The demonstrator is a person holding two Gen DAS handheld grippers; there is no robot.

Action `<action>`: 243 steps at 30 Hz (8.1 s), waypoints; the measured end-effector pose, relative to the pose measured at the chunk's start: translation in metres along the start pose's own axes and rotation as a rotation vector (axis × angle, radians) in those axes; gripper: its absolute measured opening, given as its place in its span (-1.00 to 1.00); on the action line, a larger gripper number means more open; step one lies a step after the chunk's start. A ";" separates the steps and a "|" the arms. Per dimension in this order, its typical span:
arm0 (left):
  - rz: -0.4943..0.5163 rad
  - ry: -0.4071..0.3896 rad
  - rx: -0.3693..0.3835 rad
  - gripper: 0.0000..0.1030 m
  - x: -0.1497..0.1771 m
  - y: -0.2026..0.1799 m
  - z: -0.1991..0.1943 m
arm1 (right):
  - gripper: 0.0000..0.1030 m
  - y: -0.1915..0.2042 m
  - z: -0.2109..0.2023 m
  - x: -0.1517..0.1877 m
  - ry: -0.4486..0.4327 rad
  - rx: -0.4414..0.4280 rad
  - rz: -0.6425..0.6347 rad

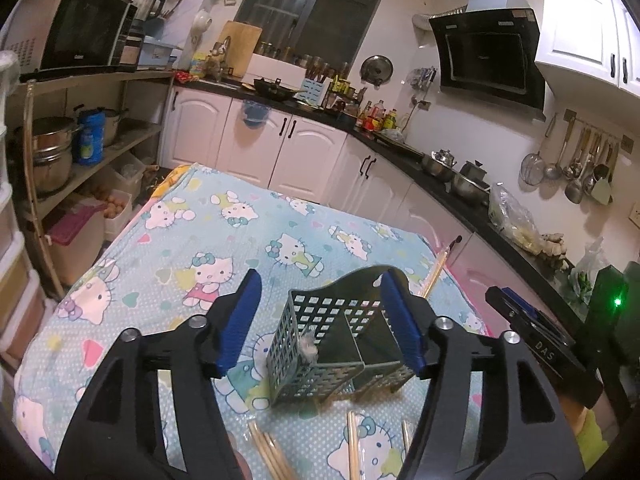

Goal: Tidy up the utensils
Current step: 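Withdraw both tools from the holder toward the remaining chopsticks, then close the right tool on a wrapped chopstick while the left tool grasps another, then lift the chopsticks with both tools and carry them above the holder, then lower the chopsticks into the holder and open both tools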

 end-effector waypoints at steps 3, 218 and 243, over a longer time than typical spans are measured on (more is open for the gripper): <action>-0.009 -0.003 0.005 0.22 0.004 0.003 -0.005 | 0.16 0.000 -0.006 0.005 0.003 -0.003 -0.001; 0.080 -0.183 0.028 -0.98 -0.066 -0.064 0.038 | -0.98 0.068 0.000 -0.136 -0.068 -0.219 -0.151; 0.025 -0.062 0.018 -0.98 -0.038 -0.041 0.049 | -0.98 0.035 0.039 -0.080 0.079 -0.137 -0.097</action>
Point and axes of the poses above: each gripper's, at about its wrist camera, not at the fingertips, and z roughly the way its jaws point, y to its left, x to its underside, the point moved 1 cm from there along z, roughly the way its jaws point, and after that the axes turned 5 degrees about y, right-handed, at the moved point
